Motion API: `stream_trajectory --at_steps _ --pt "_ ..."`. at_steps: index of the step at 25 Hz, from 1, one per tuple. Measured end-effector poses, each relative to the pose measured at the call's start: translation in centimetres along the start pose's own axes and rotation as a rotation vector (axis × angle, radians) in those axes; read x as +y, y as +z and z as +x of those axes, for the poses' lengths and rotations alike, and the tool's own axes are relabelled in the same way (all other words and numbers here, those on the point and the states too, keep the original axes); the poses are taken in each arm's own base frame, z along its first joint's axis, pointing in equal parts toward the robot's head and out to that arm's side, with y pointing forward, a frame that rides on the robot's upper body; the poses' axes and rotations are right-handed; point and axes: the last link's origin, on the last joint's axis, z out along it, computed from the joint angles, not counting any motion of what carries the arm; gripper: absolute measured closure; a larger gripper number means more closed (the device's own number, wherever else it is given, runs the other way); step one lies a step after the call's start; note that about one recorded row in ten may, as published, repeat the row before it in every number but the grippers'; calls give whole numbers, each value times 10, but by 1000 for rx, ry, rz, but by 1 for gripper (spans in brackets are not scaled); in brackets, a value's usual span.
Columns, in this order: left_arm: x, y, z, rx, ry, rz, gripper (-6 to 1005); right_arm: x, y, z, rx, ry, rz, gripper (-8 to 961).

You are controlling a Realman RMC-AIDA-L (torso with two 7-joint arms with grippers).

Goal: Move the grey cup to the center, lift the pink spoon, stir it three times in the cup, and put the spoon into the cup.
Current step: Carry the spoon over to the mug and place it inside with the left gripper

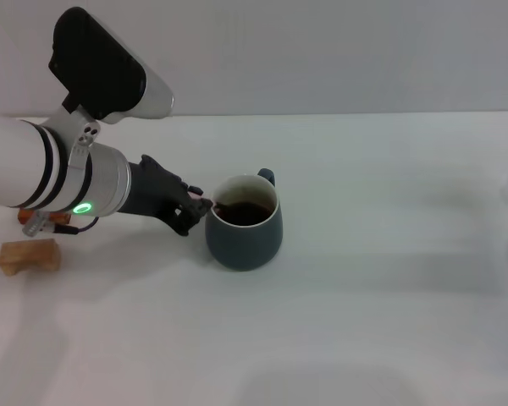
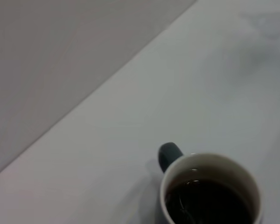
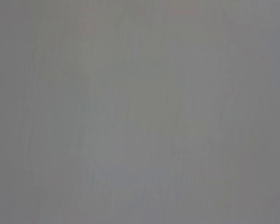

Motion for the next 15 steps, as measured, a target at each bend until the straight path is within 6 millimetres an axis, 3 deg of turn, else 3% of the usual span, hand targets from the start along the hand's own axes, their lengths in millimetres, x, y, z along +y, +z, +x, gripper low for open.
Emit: stream_trajectory --at_steps 15 --pt "17 -8 17 42 39 -69 852 2 2 -2 -4 0 -6 954"
